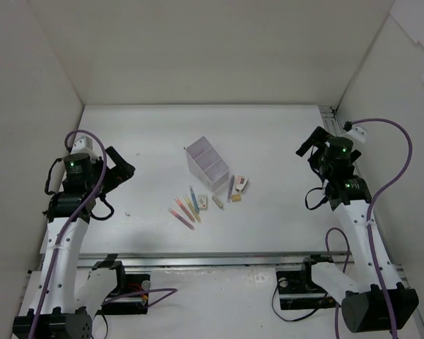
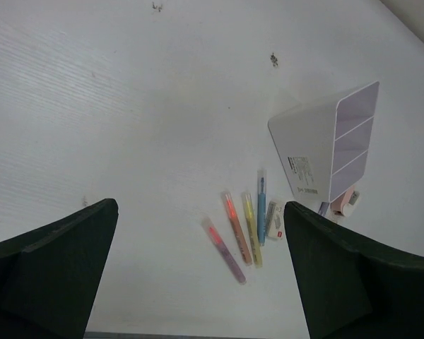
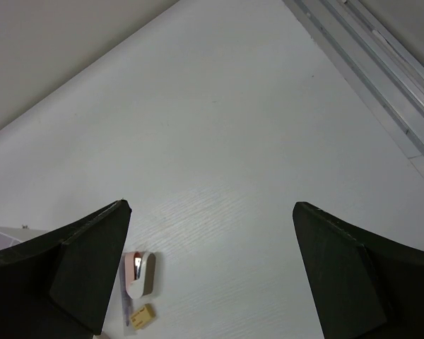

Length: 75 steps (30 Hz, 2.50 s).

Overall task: Sort the stationery into containers
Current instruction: Pick up the pen from the center of the board.

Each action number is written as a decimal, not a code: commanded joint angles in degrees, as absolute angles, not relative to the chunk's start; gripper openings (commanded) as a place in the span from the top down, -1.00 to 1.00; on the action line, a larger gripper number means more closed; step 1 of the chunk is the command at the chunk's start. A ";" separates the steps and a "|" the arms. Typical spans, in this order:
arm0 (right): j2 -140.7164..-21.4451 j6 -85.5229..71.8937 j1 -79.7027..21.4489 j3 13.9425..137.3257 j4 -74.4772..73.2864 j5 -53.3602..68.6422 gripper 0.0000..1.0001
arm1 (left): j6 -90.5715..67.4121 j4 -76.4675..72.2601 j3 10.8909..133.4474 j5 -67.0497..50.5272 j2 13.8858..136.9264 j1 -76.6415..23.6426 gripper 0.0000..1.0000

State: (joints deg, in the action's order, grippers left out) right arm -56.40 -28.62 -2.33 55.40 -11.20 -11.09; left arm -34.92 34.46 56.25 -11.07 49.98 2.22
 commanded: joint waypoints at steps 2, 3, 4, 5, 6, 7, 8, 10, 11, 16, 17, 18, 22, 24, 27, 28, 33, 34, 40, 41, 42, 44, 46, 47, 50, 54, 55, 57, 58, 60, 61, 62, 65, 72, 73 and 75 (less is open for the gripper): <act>-55.37 -27.42 -2.11 56.60 -9.32 -8.97 -0.96 | -38.05 32.52 55.64 -11.97 52.99 0.02 -0.99; -55.72 -27.68 -2.20 56.51 -9.40 -9.14 -0.96 | -39.71 32.61 55.46 -10.82 53.69 -1.13 -0.99; -56.16 -28.03 -2.20 56.43 -9.40 -9.23 -0.96 | -40.77 32.96 55.46 -9.51 55.35 -2.45 -0.99; -56.51 -26.91 -2.20 56.51 -9.32 -9.05 -0.96 | -41.65 33.48 55.55 -8.27 56.33 -4.03 -0.99; -57.73 -26.63 -2.11 56.77 -9.49 -9.84 -0.96 | -42.36 33.49 55.81 -6.78 57.38 -7.52 -0.99; -58.35 -27.07 -2.20 57.13 -9.49 -11.24 -0.96 | -43.49 33.75 55.90 -5.90 59.65 -9.39 -1.00; -59.66 -27.24 -2.28 57.13 -9.41 -11.34 -0.96 | -44.55 33.84 55.90 -4.24 60.81 -11.32 -0.99; -61.08 -29.78 -2.20 57.83 -9.41 -13.96 -0.96 | -48.24 33.31 55.64 -3.17 64.05 -16.51 -0.99; -62.13 -30.40 -2.20 58.01 -9.32 -14.15 -0.96 | -49.56 32.79 55.46 -2.56 65.29 -17.92 -0.99; -63.46 -33.04 -2.20 59.32 -9.40 -19.75 -0.96 | -57.54 31.73 56.42 -1.50 73.98 -24.15 -0.98; -63.02 -33.13 -2.20 59.15 -9.32 -20.65 -0.96 | -58.87 31.38 56.77 -1.41 75.13 -25.04 -0.95; -62.84 -34.18 -2.20 59.15 -9.23 -22.05 -0.96 | -59.84 31.38 57.21 -1.41 77.93 -25.74 -0.91; -61.79 -35.59 -2.20 58.10 -9.23 -29.86 -0.96 | -64.59 37.50 60.64 -0.62 84.80 -27.06 -0.76; -61.61 -36.12 -2.11 58.09 -9.14 -31.54 -0.96 | -66.88 39.19 62.91 -0.26 88.39 -28.65 -0.69; -61.87 -36.30 -2.20 58.45 -9.14 -34.00 -0.96 | -69.43 41.65 65.47 -0.26 92.53 -31.02 -0.59; -62.22 -36.30 -2.20 58.62 -9.23 -34.27 -0.96 | -70.22 43.49 65.83 1.82 93.33 -31.03 -0.54; -63.54 -35.60 -2.20 58.80 -9.23 -34.63 -0.96 | -74.44 44.56 65.66 1.93 95.10 -31.64 -0.33; -63.98 -35.51 -2.11 58.80 -9.32 -34.54 -0.96 | -74.79 44.56 65.48 2.46 94.66 -32.25 -0.32; -65.47 -34.89 -2.28 59.06 -9.32 -34.54 -0.96 | -76.46 46.75 65.22 5.35 90.62 -34.01 -0.32; -65.57 -34.98 -2.20 59.06 -9.23 -34.54 -0.96 | -76.73 46.84 64.61 5.54 90.01 -34.01 -0.32; -65.74 -34.98 -2.20 59.06 -9.32 -34.45 -0.96 | -77.08 46.67 63.99 5.71 89.91 -34.01 -0.32; -66.00 -34.89 -2.29 59.15 -9.32 -34.54 -0.96 | -78.13 46.58 62.41 5.63 90.00 -34.54 -0.32; -65.74 -34.89 -2.11 58.89 -9.32 -34.45 -0.96 | -78.83 45.44 61.09 5.19 90.26 -34.54 -0.30; -65.57 -34.89 -2.20 58.71 -9.23 -34.28 -0.96 | -78.84 44.13 60.21 5.01 90.70 -34.54 -0.29; -64.86 -34.89 -2.20 58.45 -9.32 -34.19 -0.96 | -78.40 42.63 60.03 5.01 91.93 -34.54 -0.27; -64.07 -34.54 -2.11 58.10 -9.32 -34.97 -0.96 | -77.43 41.66 61.08 5.10 93.60 -34.01 -0.17; -63.72 -34.45 -2.20 57.92 -9.32 -35.07 -0.96 | -77.34 41.49 61.26 5.18 93.95 -34.01 -0.17; -63.20 -34.28 -2.20 57.75 -9.23 -35.59 -0.96 | -76.99 40.70 61.08 4.75 94.66 -33.49 -0.17; -63.02 -34.28 -2.20 57.57 -9.32 -35.77 -0.96 | -76.99 40.52 60.91 4.57 95.01 -33.49 -0.15; -62.67 -34.37 -2.28 57.48 -9.23 -36.38 -0.96 | -77.08 40.52 60.65 4.13 95.27 -33.49 -0.06; -62.67 -34.45 -2.29 57.48 -9.32 -36.56 -0.96 | -77.34 40.69 60.04 4.04 95.53 -33.49 -0.05; -62.58 -34.45 -2.11 57.39 -9.23 -36.65 -0.96 | -78.04 40.43 59.59 3.87 95.62 -33.49 -0.02; -62.58 -34.54 -2.20 57.30 -9.32 -36.48 -0.96 | -79.19 40.25 58.45 3.69 96.24 -33.49 0.07; -61.79 -34.72 -2.20 56.78 -9.32 -37.00 -0.96 | -79.28 41.04 58.63 2.55 98.26 -33.49 0.56; -61.61 -34.72 -2.20 56.69 -9.32 -37.18 -0.96 | -79.28 41.22 58.54 2.64 97.91 -33.49 0.60; -61.44 -34.72 -2.28 56.60 -9.23 -37.18 -0.96 | -79.37 41.66 58.10 2.99 97.21 -33.49 0.71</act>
State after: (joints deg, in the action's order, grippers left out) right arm -63.05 -34.41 -2.33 56.45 -11.40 -34.17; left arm -78.04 41.34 58.81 2.74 96.66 -33.69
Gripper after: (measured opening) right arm 0.980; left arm 0.158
